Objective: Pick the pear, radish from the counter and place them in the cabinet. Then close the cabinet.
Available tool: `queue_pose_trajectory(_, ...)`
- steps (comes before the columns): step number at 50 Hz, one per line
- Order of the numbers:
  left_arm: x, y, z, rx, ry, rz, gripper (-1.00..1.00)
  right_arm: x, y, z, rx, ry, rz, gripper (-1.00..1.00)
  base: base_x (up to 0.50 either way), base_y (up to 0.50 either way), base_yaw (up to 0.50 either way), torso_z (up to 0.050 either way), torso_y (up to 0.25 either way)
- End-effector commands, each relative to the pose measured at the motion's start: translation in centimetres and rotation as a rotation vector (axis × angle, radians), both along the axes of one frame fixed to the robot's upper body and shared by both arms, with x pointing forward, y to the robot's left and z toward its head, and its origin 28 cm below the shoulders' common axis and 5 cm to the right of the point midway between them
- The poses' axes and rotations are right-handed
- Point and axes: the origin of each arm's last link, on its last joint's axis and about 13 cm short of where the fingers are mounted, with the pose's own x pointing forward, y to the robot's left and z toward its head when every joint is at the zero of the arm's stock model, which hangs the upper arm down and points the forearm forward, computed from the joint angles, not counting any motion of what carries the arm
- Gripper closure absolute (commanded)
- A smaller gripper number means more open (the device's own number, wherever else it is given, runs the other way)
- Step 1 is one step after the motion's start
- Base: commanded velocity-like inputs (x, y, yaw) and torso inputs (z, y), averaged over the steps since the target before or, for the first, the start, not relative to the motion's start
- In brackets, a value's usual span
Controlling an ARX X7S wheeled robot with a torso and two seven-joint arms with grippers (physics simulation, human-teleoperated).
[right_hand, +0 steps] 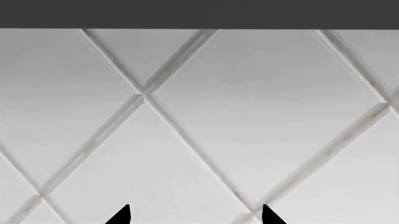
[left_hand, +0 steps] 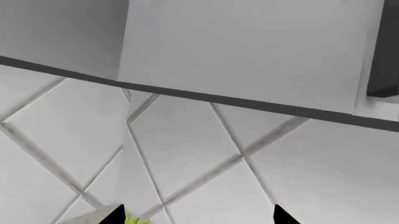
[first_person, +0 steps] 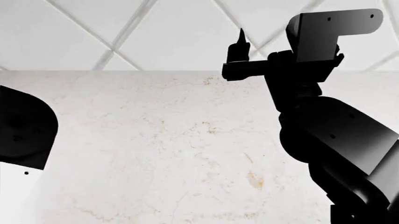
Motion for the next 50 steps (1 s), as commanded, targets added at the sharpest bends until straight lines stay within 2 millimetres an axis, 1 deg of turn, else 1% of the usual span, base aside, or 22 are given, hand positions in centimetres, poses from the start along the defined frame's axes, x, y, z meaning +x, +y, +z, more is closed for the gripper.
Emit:
queue_pose_trajectory(1,-0.7,1.1,1.5,-0.001,-0.052,0.067,-1.0,0.0,0.0,0.0,0.0,-0.002,-0.001,-1.0,0.0,0.0,0.0,0.0,0.0)
queue_pose_trajectory(5,-0.7,1.2,2.5,0.012,-0.091,0.091,-1.0,-0.1,0.0,0.2,-0.002,-0.005,0.0,-1.0,0.0,0.0,0.0,0.0,0.0)
queue_pose_trajectory(10,-0.2,1.1,4.3,0.046,-0.144,0.101,-1.0,-0.1,0.1,0.4,-0.003,-0.006,0.002,-1.0,0.0,0.0,0.0,0.0,0.0)
queue_pose_trajectory(11,0.1,1.1,4.6,0.053,-0.153,0.104,-1.0,-0.1,0.1,0.4,-0.004,-0.007,0.003,-1.0,0.0,0.0,0.0,0.0,0.0)
queue_pose_trajectory(13,1.3,2.0,4.5,0.064,-0.171,0.108,-1.0,-0.1,0.1,0.5,-0.005,-0.008,0.005,-1.0,0.0,0.0,0.0,0.0,0.0)
queue_pose_trajectory(15,1.7,2.0,5.1,0.069,-0.186,0.115,-1.0,-0.1,0.1,0.5,-0.005,-0.008,0.004,-1.0,0.0,0.0,0.0,0.0,0.0)
queue_pose_trajectory(17,2.4,2.6,5.2,0.073,-0.203,0.119,-1.0,-0.1,0.1,0.5,-0.005,-0.008,0.005,-1.0,0.0,0.0,0.0,0.0,0.0)
queue_pose_trajectory(25,4.0,3.3,7.0,0.092,-0.294,0.122,-1.0,0.0,0.1,0.4,-0.006,-0.007,0.007,-1.0,0.0,0.0,0.0,0.0,0.0)
queue_pose_trajectory(31,5.1,3.5,8.5,0.088,-0.343,0.108,-1.0,-0.1,0.2,0.4,-0.007,-0.007,0.008,-1.0,0.0,0.0,0.0,0.0,0.0)
queue_pose_trajectory(39,6.3,3.7,10.5,0.034,-0.428,0.073,-1.0,-0.1,0.2,0.3,-0.007,-0.006,0.008,-1.0,0.0,0.0,0.0,0.0,0.0)
queue_pose_trajectory(47,6.5,4.4,11.8,-0.067,-0.517,0.045,-1.0,-0.1,0.2,0.4,-0.008,-0.006,0.008,-1.0,0.0,0.0,0.0,0.0,0.0)
queue_pose_trajectory(50,6.7,4.5,12.4,-0.115,-0.554,0.003,-1.0,0.0,0.2,0.4,-0.009,-0.005,0.009,-1.0,0.0,0.0,0.0,0.0,0.0)
